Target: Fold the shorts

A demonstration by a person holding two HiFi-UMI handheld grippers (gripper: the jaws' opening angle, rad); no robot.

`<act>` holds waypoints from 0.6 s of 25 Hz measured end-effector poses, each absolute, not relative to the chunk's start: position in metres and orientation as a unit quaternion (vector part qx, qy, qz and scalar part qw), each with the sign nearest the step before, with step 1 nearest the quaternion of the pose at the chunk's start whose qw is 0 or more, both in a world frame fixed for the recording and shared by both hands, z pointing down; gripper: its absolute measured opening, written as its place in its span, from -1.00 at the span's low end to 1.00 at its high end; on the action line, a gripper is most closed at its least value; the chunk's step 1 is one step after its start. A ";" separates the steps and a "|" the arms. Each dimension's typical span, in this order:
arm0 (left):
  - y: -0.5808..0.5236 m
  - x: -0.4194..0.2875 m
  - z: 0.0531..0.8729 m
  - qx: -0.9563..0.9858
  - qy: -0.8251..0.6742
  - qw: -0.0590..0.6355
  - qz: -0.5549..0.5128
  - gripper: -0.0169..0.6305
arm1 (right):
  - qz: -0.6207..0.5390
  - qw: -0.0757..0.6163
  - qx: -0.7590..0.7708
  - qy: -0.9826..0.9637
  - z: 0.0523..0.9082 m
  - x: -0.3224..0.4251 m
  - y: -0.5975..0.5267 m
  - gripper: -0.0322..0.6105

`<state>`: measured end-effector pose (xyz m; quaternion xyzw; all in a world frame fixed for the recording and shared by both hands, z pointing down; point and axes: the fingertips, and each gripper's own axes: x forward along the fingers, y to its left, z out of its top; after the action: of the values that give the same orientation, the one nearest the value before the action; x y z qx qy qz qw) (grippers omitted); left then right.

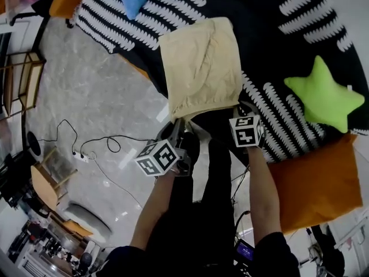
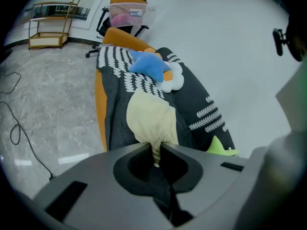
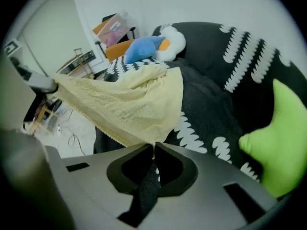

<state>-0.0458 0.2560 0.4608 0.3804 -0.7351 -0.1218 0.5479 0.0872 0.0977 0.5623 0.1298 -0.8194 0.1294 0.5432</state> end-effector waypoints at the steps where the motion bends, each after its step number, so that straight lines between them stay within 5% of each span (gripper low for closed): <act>1: 0.260 -0.048 0.462 0.373 -0.737 0.550 -0.123 -0.89 | 0.083 0.554 0.106 -0.822 0.552 0.090 0.095 -0.80; 6: 0.249 -0.051 0.438 0.382 -0.750 0.529 -0.110 -0.89 | -0.077 0.569 0.042 -0.817 0.473 0.106 0.058 -0.80; 15: 0.218 -0.058 0.302 0.447 -0.755 0.469 -0.099 -0.89 | 0.023 0.437 0.157 -0.885 0.304 0.094 0.026 -0.82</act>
<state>-0.0582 0.2179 0.3018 0.4473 -0.7552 -0.0993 0.4689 0.0937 0.0264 0.3045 0.1572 -0.8854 0.0233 0.4369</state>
